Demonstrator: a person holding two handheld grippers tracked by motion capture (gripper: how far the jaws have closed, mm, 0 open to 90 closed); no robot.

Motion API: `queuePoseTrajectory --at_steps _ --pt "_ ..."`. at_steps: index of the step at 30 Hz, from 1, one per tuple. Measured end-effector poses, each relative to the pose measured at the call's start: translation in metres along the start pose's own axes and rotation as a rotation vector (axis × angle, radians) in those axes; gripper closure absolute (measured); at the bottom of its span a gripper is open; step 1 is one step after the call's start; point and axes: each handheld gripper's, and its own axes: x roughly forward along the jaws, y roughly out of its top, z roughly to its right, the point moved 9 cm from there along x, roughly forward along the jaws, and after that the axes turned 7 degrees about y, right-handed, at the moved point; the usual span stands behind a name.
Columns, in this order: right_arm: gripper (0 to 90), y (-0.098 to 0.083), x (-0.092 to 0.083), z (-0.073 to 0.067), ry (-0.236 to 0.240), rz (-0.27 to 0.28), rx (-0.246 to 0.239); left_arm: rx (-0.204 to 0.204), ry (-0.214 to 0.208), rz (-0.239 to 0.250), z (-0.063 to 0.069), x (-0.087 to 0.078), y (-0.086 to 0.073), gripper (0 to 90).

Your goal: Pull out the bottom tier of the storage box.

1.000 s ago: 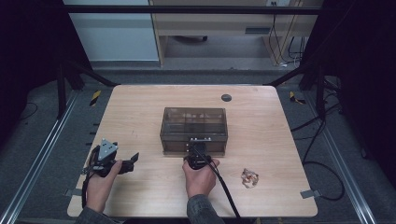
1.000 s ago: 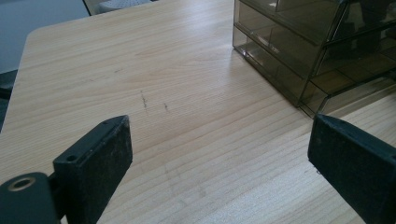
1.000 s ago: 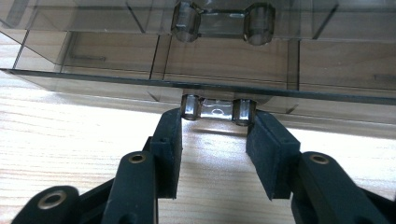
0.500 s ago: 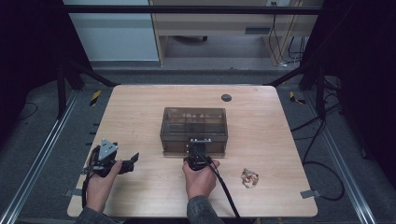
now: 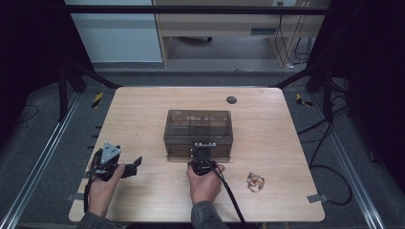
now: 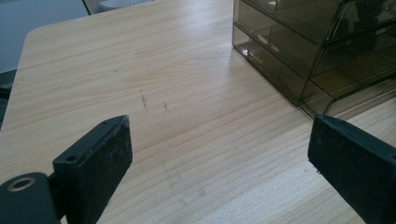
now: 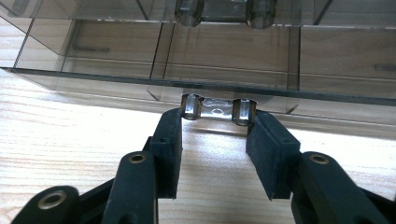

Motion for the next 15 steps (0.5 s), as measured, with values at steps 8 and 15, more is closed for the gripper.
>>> queuePoseTrajectory --at_steps 8,15 --pt "57.0 -0.0019 -0.0015 -0.0006 0.002 0.000 -0.003 0.004 -0.001 -0.001 0.0002 0.0000 0.0000 6.1" --pt "57.0 -0.0044 -0.0033 -0.0018 0.006 -0.001 -0.001 0.003 -0.001 -0.001 0.0008 -0.0001 0.0000 6.1"
